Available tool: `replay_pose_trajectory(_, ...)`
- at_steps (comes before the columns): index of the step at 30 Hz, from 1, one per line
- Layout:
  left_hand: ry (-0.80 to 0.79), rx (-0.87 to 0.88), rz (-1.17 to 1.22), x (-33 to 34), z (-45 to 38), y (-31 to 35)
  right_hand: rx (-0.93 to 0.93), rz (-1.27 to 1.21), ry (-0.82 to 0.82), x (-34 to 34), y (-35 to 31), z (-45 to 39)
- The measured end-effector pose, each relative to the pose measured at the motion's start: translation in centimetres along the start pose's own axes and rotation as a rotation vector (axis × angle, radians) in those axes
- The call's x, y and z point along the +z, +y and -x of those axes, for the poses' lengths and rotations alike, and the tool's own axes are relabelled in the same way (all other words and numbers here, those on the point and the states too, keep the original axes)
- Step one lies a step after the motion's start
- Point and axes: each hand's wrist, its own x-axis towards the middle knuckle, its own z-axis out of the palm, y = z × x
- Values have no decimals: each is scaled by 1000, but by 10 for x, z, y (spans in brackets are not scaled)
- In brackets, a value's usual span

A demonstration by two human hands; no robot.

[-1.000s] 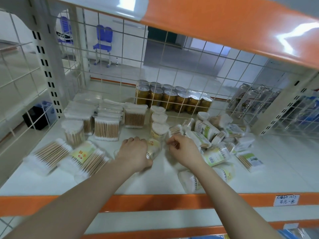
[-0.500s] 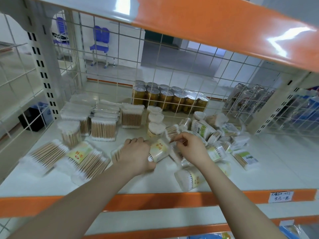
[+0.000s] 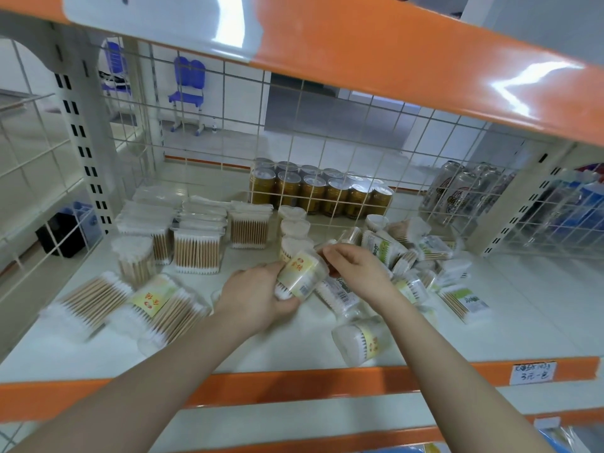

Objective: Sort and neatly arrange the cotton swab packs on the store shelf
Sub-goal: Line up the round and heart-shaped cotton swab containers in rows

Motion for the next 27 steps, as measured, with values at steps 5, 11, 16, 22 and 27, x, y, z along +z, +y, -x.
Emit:
replay_pose_trajectory(5,-25,-33,68,0,3,-1,22,-58,-37,4,-2,-1)
replay_pose_trajectory(11,-32,-49,216,-1,5,2,23,-65,-25,4,-6,-5)
replay_pose_trajectory(16,-65,-33,273,1,10,6,41,-118,-42,0,-7,-7)
replay_pose_trajectory(22,-45,-30,236,2,12,8,-21,-129,-86,-4,-12,-6)
replay_pose_trajectory(27,-37,-32,170,3,13,6,-52,-151,-130,-5,-14,-8)
